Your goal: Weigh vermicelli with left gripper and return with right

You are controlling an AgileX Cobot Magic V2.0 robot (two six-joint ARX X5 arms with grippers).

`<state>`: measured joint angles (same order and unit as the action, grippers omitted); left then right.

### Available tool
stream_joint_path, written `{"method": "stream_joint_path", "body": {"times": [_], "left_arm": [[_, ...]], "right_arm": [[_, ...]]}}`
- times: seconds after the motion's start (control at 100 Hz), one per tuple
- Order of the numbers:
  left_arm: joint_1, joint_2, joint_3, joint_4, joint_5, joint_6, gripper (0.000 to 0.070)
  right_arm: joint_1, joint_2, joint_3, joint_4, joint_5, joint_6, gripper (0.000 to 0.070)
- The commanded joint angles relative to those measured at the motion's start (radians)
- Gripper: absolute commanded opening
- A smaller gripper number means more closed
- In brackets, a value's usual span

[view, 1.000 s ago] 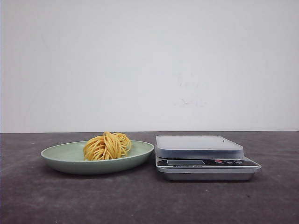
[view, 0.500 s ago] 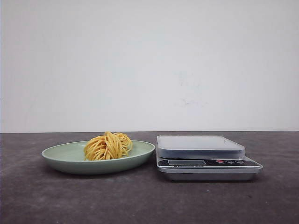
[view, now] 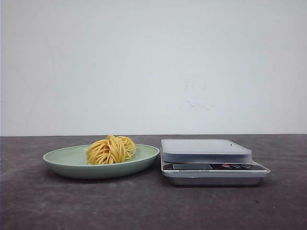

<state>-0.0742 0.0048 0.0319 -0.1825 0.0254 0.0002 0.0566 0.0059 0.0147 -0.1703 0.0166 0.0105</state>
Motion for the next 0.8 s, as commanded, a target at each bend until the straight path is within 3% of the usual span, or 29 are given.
{"method": "stream_joint_path", "body": {"times": [0.0,0.79], "left_arm": [[0.002,-0.002,-0.018,-0.005,0.001,-0.005,0.0012],[0.002,-0.002,-0.018,-0.005,0.001,-0.005,0.0012]], "right_arm": [[-0.001,-0.002,-0.003,-0.002,-0.002,-0.011,0.0006],[-0.001,-0.002,-0.002,0.020,-0.001,-0.011,0.0007]]}}
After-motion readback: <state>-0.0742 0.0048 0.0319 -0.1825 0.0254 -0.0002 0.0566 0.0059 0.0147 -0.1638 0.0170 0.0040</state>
